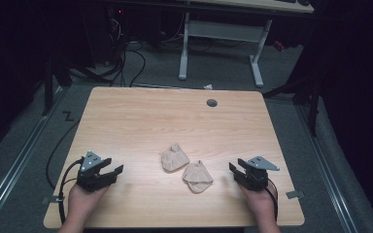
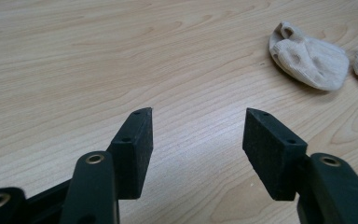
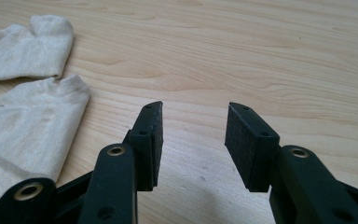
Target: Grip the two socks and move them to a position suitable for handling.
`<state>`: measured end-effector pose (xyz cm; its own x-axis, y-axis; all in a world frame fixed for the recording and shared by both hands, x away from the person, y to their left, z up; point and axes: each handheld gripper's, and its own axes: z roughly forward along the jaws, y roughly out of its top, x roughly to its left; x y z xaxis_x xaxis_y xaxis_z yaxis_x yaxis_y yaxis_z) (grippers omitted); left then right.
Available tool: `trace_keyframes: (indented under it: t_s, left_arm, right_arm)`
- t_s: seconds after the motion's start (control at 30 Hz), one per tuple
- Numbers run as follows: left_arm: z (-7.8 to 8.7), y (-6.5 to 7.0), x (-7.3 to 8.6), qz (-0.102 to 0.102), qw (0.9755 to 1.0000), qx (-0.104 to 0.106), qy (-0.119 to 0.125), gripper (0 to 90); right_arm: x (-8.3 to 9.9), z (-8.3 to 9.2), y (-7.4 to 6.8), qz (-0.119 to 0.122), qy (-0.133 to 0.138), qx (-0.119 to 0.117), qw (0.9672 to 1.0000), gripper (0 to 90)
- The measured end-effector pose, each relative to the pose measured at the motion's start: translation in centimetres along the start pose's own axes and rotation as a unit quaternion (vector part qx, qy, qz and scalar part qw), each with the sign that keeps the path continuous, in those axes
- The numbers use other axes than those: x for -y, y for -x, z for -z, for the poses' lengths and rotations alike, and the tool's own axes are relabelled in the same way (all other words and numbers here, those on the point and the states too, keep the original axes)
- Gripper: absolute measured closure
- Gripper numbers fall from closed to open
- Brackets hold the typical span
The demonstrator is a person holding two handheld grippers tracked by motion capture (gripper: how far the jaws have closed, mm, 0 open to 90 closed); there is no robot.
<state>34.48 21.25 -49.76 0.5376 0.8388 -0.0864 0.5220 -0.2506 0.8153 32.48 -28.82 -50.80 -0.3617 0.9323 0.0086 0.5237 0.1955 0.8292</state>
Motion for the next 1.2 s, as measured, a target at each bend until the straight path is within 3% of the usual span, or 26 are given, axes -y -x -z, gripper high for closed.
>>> trace_keyframes:
  t_s: [0.23,0.4,0.6,0.77,1.2]
  left_arm:
    - [-0.3,0.3,0.1,-0.005,0.9999,0.010,-0.009,44.0]
    - [-0.6,0.7,0.0,-0.012,0.9998,0.013,-0.012,44.0]
    - [-0.8,0.9,0.1,-0.019,0.9995,0.018,-0.017,44.5]
    - [-1.0,1.1,0.2,-0.028,0.9991,0.020,-0.025,44.9]
    - [-1.0,1.5,0.1,-0.028,0.9991,0.025,-0.021,44.9]
  right_arm:
    - [-0.7,0.1,-1.1,0.022,0.009,-0.007,0.9997,63.7]
    - [-1.1,-0.2,-3.4,0.061,0.002,-0.020,0.9979,76.8]
    - [-1.5,-0.7,-6.0,0.089,-0.022,-0.059,0.9940,89.2]
    - [-1.5,-1.1,-7.2,0.104,-0.034,-0.075,0.9911,89.8]
    - [-0.4,-2.5,-7.9,0.118,-0.079,-0.094,0.9855,89.8]
